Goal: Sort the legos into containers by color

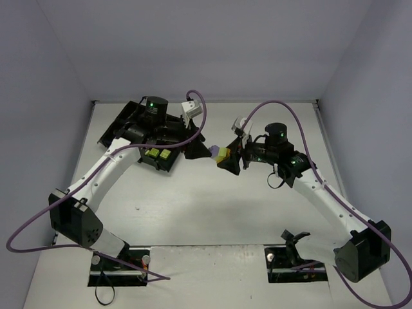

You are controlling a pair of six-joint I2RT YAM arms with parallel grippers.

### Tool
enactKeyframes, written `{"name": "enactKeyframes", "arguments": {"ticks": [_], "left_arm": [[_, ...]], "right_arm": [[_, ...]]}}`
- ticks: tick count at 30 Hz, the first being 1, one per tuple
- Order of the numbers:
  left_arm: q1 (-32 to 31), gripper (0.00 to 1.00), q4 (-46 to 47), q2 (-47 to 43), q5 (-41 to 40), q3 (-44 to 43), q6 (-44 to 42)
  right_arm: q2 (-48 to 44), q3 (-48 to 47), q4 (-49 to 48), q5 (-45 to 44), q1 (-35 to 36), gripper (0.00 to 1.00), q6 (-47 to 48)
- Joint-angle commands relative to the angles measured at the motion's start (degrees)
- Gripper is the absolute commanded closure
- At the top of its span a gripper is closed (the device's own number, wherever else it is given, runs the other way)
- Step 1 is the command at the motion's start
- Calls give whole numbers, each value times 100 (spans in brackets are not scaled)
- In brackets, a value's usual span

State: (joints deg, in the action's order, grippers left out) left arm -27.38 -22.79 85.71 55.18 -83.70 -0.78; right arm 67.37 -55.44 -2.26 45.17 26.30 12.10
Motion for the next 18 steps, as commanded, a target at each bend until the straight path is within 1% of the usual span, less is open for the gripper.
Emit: {"name": "enactKeyframes", "arguments": {"ticks": [1,2,4,7,8,9,14,17,18], "left_arm": [[-40,28,161,-152,801,-94,-668],[-83,31,13,-143,845,-111,-774],[-136,31,-164,-99,872,-146,-1072],[-242,34,-261,-107,784,-129,-1292],[-277,40,-253,-107,775,-120,-1328],[-294,41,-235,-99,749,-120,-1355],[-356,43,-191,-72,626,-129,-1443],[-374,52,-147,-72,617,-138,-1434],[-365,64,-138,-63,626,-138,-1443]], "right_arm": [[-40,-283,-178,422,-3,100,82],[-49,-292,-161,466,-11,100,74],[-40,-301,-126,528,-11,100,73],[-49,-310,-90,572,-11,100,65],[-49,-301,-90,598,-11,100,56],[-40,-309,-81,616,-11,100,56],[-23,-327,-73,765,-11,100,47],[-5,-318,-55,783,-11,100,56],[4,-318,-46,792,-11,100,56]]}}
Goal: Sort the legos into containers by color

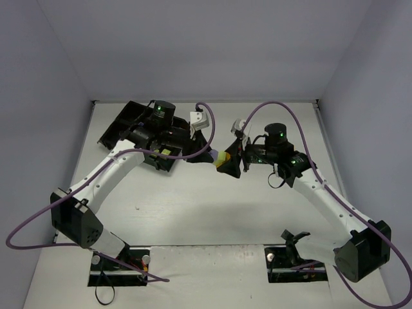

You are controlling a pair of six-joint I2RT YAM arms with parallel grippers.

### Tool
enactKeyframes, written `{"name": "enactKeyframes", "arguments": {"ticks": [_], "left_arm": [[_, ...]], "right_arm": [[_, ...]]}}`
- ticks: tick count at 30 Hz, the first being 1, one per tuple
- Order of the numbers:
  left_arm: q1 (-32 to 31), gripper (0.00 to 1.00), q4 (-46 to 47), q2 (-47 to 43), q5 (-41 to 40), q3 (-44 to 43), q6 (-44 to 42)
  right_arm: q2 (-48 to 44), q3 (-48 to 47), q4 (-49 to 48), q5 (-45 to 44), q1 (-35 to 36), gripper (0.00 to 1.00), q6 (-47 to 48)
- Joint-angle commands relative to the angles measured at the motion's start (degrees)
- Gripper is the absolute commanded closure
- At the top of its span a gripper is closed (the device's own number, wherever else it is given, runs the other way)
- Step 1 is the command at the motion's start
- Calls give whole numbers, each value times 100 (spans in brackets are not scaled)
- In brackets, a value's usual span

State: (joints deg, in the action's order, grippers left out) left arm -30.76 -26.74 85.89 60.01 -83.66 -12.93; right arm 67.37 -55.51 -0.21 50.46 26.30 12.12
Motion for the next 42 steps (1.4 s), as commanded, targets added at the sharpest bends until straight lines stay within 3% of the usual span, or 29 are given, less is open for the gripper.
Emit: {"name": "enactKeyframes", "arguments": {"ticks": [1,2,3,11,42], "left_arm": [[-26,78,266,-90,160,-142,-236],[-26,88,257,-90,169,-151,-236],[-35,90,257,-90,178,-133,-254],[-18,100,82,-81,152,-160,-412],[677,100,46,-134,318,-90,-421]], "right_arm": [[13,-303,-252,272,-11,100,54],[13,-294,-243,263,-11,100,54],[13,-285,-243,263,-11,100,62],[39,-145,-234,193,-11,100,62],[215,286,-296,-607,-11,100,-148]]}}
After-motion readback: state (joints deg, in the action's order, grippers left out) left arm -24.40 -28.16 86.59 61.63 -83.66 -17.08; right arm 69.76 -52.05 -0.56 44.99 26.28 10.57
